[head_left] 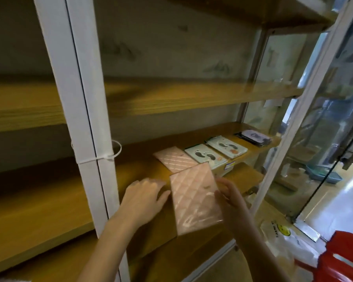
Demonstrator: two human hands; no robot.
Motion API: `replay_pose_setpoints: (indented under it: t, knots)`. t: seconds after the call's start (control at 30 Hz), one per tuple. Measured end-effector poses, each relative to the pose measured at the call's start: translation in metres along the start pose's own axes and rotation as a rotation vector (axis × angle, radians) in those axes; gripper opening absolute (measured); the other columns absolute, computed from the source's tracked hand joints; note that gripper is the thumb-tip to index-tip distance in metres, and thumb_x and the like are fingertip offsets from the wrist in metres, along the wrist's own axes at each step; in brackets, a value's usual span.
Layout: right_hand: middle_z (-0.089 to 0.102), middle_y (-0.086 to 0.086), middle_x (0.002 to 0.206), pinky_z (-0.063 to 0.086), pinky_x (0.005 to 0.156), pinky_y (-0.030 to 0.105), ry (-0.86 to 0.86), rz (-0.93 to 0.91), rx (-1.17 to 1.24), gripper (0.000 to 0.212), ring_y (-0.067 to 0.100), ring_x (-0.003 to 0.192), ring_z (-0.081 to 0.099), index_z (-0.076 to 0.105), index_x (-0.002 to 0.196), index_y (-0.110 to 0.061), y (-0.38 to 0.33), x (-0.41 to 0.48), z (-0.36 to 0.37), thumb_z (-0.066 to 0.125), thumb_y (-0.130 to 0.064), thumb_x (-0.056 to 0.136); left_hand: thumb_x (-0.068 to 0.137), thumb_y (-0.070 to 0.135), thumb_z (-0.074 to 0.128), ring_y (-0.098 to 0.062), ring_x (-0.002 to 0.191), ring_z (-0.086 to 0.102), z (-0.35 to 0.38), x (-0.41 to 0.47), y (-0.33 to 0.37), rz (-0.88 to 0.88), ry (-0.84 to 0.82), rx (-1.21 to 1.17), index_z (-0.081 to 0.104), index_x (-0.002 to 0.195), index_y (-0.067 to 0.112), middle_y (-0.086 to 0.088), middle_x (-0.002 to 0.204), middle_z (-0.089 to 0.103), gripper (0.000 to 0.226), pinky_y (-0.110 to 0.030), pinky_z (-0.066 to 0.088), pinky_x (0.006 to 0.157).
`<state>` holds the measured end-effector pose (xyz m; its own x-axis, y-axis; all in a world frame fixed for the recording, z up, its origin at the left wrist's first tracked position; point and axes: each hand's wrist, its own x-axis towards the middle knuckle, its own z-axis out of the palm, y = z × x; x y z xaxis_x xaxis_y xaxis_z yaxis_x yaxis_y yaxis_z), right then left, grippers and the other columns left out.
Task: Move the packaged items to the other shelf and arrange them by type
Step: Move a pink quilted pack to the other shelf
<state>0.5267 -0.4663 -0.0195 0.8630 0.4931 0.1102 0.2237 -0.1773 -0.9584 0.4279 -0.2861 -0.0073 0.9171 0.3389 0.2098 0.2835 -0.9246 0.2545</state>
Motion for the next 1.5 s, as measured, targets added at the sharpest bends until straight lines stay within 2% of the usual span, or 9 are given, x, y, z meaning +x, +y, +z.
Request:
replay_pose_setpoints:
  t: [0.1, 0.17, 0.23, 0.4, 0.6, 0.77, 0.9, 1.27, 1.5]
  knots:
    - [0.051, 0.006, 0.117, 0.056, 0.073, 0.04, -0.091, 0.003, 0.031, 0.027, 0.018, 0.095, 0.06, 0.045, 0.12, -0.024, 0.007, 0.037, 0.006, 0.038, -0.01, 0.098, 0.095, 0.044, 0.038, -0.011, 0.117, 0.049, 0.006, 0.019, -0.006, -0.077, -0.013, 0.033, 0.05, 0.121, 0.028, 0.007, 0.127, 0.054, 0.034, -0.031, 0.037, 0.099]
    - [0.05, -0.006, 0.111, 0.051, 0.069, 0.023, -0.151, -0.009, 0.028, 0.032, 0.008, 0.092, 0.057, 0.043, 0.126, -0.018, 0.008, 0.059, 0.014, 0.038, -0.005, 0.097, 0.095, 0.043, 0.038, -0.012, 0.115, 0.05, 0.006, 0.026, -0.01, -0.125, -0.009, 0.04, 0.051, 0.121, 0.027, 0.006, 0.125, 0.055, 0.034, -0.031, 0.04, 0.096]
    - [0.047, -0.017, 0.1, 0.048, 0.066, 0.019, -0.209, 0.025, 0.038, 0.032, 0.004, 0.087, 0.056, 0.042, 0.126, -0.021, 0.007, 0.078, 0.025, 0.038, -0.007, 0.098, 0.095, 0.041, 0.038, -0.012, 0.113, 0.051, 0.004, 0.031, -0.014, -0.17, 0.034, 0.055, 0.052, 0.12, 0.025, 0.005, 0.123, 0.056, 0.033, -0.03, 0.043, 0.094]
    - [0.053, -0.015, 0.099, 0.052, 0.076, 0.023, -0.364, 0.028, 0.024, 0.034, 0.003, 0.088, 0.058, 0.041, 0.131, -0.022, 0.009, 0.126, 0.056, 0.04, -0.012, 0.099, 0.095, 0.041, 0.035, -0.015, 0.112, 0.051, 0.013, 0.033, -0.011, -0.3, 0.072, 0.141, 0.049, 0.125, 0.025, 0.004, 0.123, 0.056, 0.036, -0.031, 0.044, 0.091]
    - [0.051, 0.004, 0.132, 0.041, 0.086, 0.025, -0.538, -0.018, -0.101, 0.04, 0.017, 0.114, 0.052, 0.032, 0.139, -0.022, 0.013, 0.166, 0.086, 0.038, -0.019, 0.1, 0.096, 0.04, 0.034, -0.016, 0.109, 0.051, 0.014, 0.032, 0.003, -0.495, 0.138, 0.231, 0.05, 0.123, 0.024, 0.006, 0.12, 0.057, 0.035, -0.031, 0.044, 0.082]
    - [0.034, 0.004, 0.15, 0.035, 0.108, 0.038, -0.722, -0.041, -0.225, 0.052, 0.023, 0.135, 0.037, 0.021, 0.148, -0.018, 0.015, 0.181, 0.097, 0.04, -0.021, 0.099, 0.095, 0.041, 0.034, -0.016, 0.104, 0.053, 0.016, 0.037, 0.015, -0.603, 0.195, 0.292, 0.053, 0.117, 0.024, 0.005, 0.112, 0.06, 0.033, -0.029, 0.042, 0.077]
    - [0.018, -0.001, 0.156, 0.027, 0.113, 0.037, -0.832, -0.238, -0.357, 0.052, 0.021, 0.142, 0.024, 0.024, 0.148, -0.017, 0.013, 0.182, 0.089, 0.041, -0.025, 0.099, 0.095, 0.041, 0.035, -0.017, 0.106, 0.054, 0.024, 0.033, 0.028, -0.67, 0.224, 0.308, 0.054, 0.119, 0.024, 0.005, 0.112, 0.061, 0.035, -0.031, 0.043, 0.084]
    - [0.051, -0.011, 0.13, 0.042, 0.085, 0.023, -1.108, -0.791, -0.578, 0.031, 0.01, 0.115, 0.049, 0.047, 0.128, -0.032, -0.019, 0.145, 0.058, 0.041, -0.032, 0.098, 0.093, 0.041, 0.039, -0.017, 0.095, 0.061, 0.019, -0.015, 0.072, -0.878, 0.329, 0.423, 0.061, 0.11, 0.021, 0.004, 0.101, 0.067, 0.034, -0.032, 0.051, 0.075]
    - [0.058, -0.013, 0.117, 0.049, 0.089, 0.031, -1.228, -0.971, -0.558, 0.022, 0.009, 0.104, 0.055, 0.053, 0.117, -0.032, -0.038, 0.093, 0.07, 0.042, -0.033, 0.097, 0.089, 0.041, 0.04, -0.022, 0.085, 0.065, 0.008, -0.075, 0.081, -1.153, 0.31, 0.512, 0.066, 0.099, 0.02, 0.002, 0.089, 0.07, 0.035, -0.033, 0.05, 0.066]
